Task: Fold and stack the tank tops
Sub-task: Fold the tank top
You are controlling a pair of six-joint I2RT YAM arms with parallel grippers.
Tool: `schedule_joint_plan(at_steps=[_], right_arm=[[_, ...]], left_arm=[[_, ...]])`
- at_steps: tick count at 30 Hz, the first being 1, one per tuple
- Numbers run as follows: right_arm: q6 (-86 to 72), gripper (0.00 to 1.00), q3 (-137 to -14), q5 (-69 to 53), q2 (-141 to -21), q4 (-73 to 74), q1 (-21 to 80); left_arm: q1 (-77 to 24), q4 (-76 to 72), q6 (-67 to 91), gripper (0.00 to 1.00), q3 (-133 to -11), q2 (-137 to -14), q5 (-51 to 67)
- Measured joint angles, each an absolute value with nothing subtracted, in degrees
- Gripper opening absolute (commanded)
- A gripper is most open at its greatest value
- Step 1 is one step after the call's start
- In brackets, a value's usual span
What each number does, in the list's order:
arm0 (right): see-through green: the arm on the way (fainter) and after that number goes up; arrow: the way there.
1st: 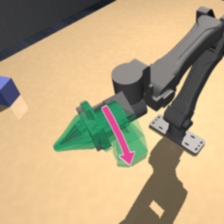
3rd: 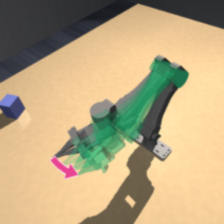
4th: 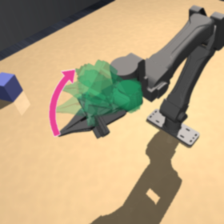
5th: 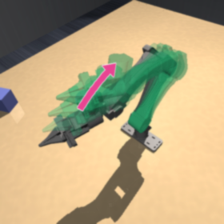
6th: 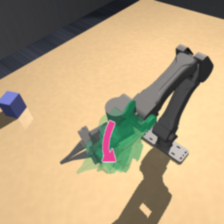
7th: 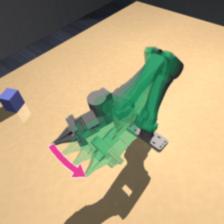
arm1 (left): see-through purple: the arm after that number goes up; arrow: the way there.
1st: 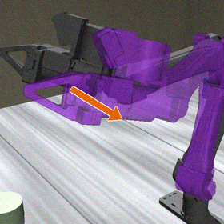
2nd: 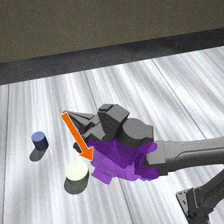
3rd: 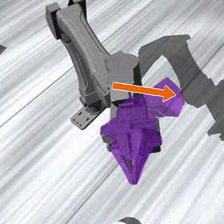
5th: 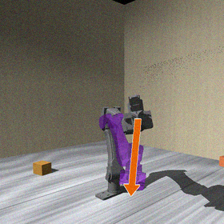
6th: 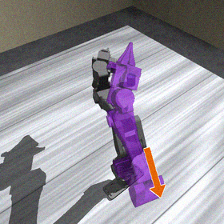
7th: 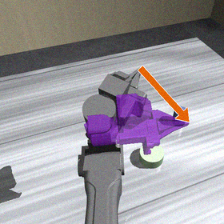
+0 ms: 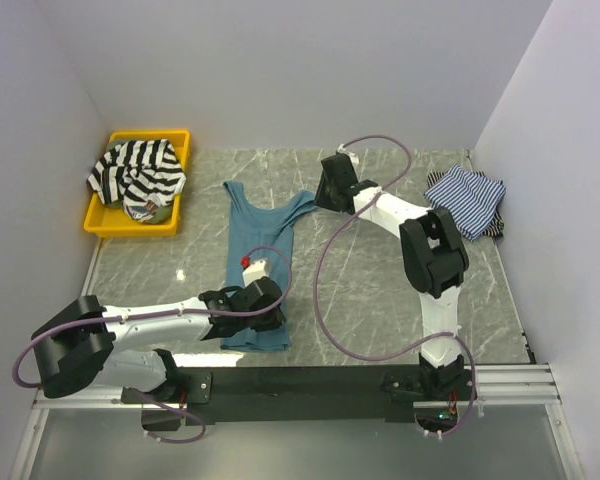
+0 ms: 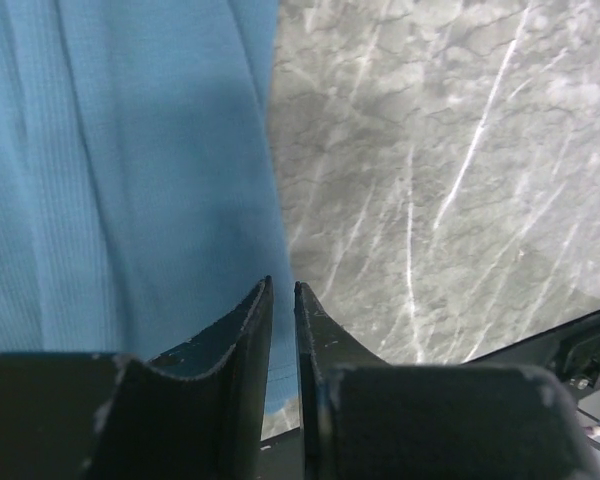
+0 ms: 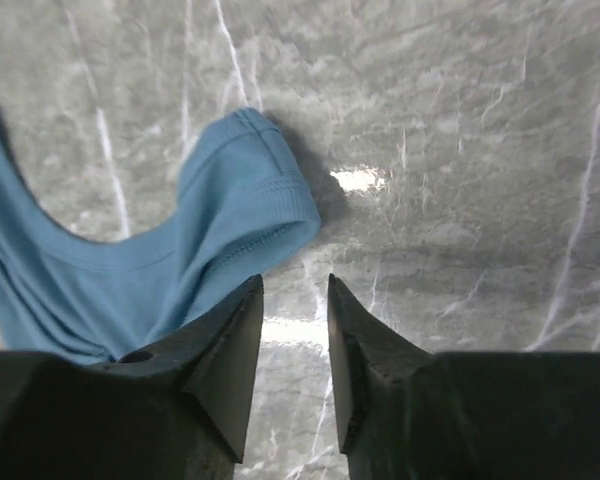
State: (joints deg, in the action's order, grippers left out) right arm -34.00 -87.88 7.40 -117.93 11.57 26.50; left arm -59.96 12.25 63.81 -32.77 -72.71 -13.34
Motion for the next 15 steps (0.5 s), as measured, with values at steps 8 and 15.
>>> schedule_joint_plan(at_steps=[8,15], right_arm=[[-34.1,0.37,-90.1,6.8,-123.1,11.4,26.6],[-34.1,0.35,-91.0,6.7,-125.0,10.6,26.6]], left_arm=[[-60.0,10.7,63.7,0.21,-32.8,-73.1,-13.1],[-60.0,10.4,63.7,0.21,-32.8,-74.1,-12.9]])
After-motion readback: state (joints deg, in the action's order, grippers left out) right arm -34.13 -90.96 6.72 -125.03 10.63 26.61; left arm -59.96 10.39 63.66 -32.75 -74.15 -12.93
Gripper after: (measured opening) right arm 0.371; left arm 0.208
